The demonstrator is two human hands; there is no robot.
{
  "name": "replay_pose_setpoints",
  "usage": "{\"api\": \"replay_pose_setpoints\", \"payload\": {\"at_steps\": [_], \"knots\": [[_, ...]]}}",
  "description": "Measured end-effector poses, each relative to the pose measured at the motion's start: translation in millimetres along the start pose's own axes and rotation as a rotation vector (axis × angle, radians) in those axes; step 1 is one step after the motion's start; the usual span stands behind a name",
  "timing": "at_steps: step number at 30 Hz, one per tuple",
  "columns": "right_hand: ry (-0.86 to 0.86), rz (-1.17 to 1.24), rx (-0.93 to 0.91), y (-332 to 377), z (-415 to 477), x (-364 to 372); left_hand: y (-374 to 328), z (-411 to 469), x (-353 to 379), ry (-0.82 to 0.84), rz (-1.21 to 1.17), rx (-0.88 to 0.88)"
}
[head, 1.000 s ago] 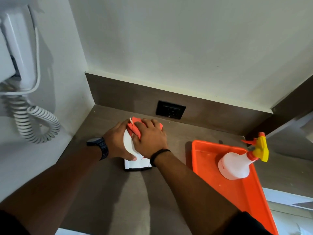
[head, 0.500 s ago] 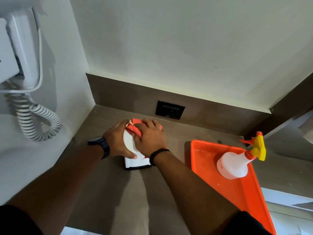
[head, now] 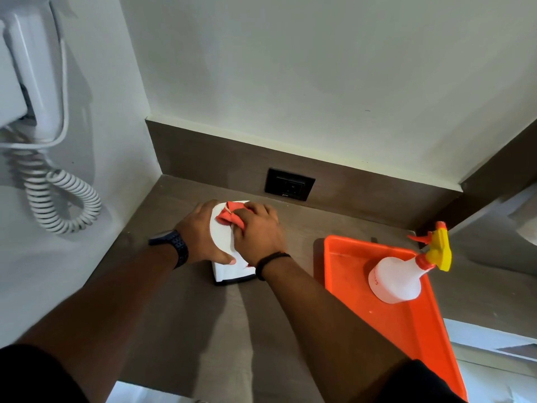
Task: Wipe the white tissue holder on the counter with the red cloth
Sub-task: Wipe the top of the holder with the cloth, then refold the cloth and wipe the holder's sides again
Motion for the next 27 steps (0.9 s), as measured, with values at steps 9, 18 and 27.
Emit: {"api": "replay_pose_setpoints", "payload": {"at_steps": [9, 18, 27], "knots": [[0.029, -0.044, -0.248, 0.4, -15.6, -1.2, 6.7, -4.7, 2.8, -0.045, -0.035, -0.046], [-0.316, 0.864, 0.813, -127.9, -49.8, -15.9, 0.1, -26.9, 15.6, -0.343, -0.092, -0.481], [-0.427, 1.027, 0.811, -153.5, -55.3, -20.8, -59.6, 42.6, 28.0, 0.437, 0.52, 0.04]]}}
Point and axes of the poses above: each hand's wrist, its own z-axis towards the middle knuckle, its own x-axis out of the palm, y = z × x, the point moved 10 cm from there along z, towards the middle knuckle, and after that the axes turned 8 degrees about -z, right-handed, at the moved point
